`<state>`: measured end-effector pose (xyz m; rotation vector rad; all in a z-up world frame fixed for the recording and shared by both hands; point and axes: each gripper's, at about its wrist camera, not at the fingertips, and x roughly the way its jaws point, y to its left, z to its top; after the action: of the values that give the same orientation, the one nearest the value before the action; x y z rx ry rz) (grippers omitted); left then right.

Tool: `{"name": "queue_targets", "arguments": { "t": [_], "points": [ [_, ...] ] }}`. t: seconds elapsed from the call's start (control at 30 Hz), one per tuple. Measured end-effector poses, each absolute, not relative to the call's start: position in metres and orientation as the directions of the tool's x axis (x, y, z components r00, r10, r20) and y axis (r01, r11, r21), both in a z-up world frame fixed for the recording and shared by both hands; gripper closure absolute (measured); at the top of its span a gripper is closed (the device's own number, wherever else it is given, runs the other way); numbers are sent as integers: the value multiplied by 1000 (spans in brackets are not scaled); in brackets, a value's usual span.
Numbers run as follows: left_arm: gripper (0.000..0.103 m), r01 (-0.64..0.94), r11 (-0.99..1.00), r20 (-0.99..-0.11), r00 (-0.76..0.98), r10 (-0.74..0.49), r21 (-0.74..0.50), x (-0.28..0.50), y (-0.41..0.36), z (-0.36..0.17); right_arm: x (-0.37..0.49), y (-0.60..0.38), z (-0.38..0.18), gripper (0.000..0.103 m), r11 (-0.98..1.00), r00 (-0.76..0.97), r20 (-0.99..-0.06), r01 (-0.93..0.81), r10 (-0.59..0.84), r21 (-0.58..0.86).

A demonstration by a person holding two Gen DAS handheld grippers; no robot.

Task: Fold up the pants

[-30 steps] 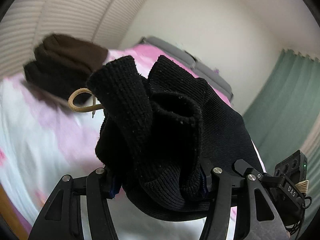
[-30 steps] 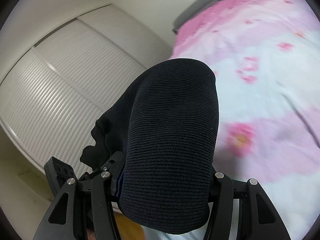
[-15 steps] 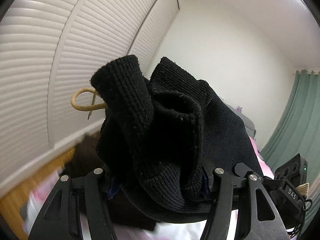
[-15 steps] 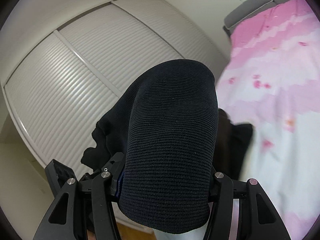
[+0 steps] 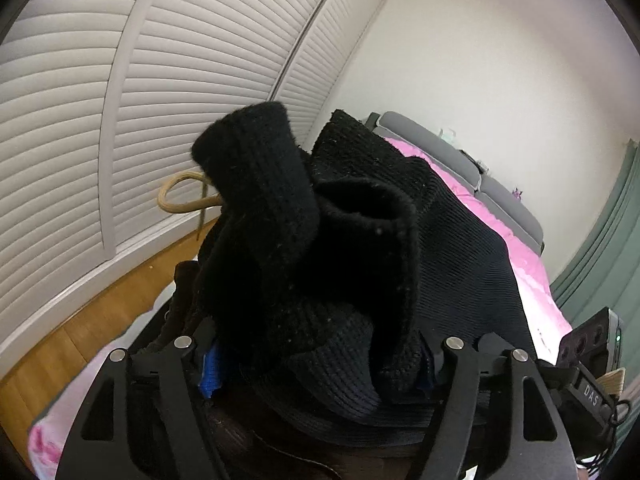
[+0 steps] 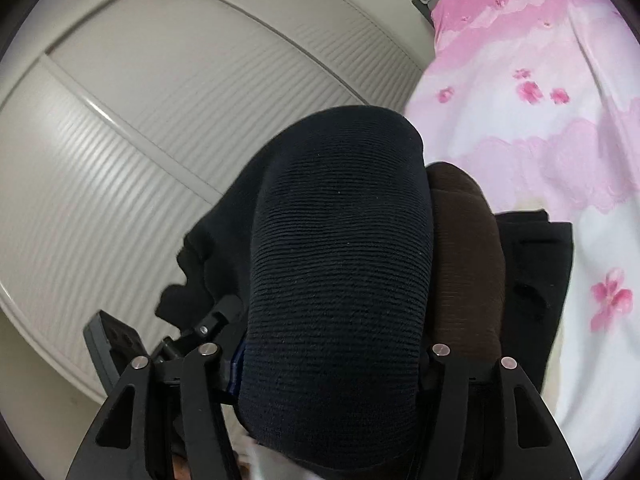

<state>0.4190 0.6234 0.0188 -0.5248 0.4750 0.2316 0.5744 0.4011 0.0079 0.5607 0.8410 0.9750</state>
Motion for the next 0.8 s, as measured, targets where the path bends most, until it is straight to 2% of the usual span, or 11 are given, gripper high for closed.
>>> {"name": "queue_targets", "arguments": {
  "t": [0.1,0.2,0.23,0.3,0.33,0.37,0.53,0.67,0.8],
  "points": [
    [25,-337,839,-491,866,97,-428,417,619,23,576,393,0,40,437,289,-333,-500,898,748],
    [7,-354,851,-481,866,140,-389,405,611,49,578,388,3,34,415,263,-324,-486,909,769],
    [0,-361,857,-473,866,162,-368,397,607,63,578,384,8,29,419,260,-331,-480,907,771],
    [0,-370,864,-466,865,186,-342,386,602,76,578,384,22,16,460,294,-357,-488,887,741],
    [0,-377,861,-471,862,190,-341,379,601,81,581,380,26,5,501,336,-375,-493,864,711],
    [0,-385,858,-472,859,197,-341,371,598,86,576,372,33,0,544,388,-388,-494,836,678],
    [0,-437,862,-449,844,294,-258,323,561,108,543,326,62,0,605,469,-392,-513,792,609],
    [0,-349,913,-403,882,243,-212,282,512,126,487,275,85,0,686,566,-395,-531,724,497],
    [0,-305,940,-384,895,228,-151,234,429,138,426,217,112,0,773,683,-366,-518,632,368]
  ]
}}
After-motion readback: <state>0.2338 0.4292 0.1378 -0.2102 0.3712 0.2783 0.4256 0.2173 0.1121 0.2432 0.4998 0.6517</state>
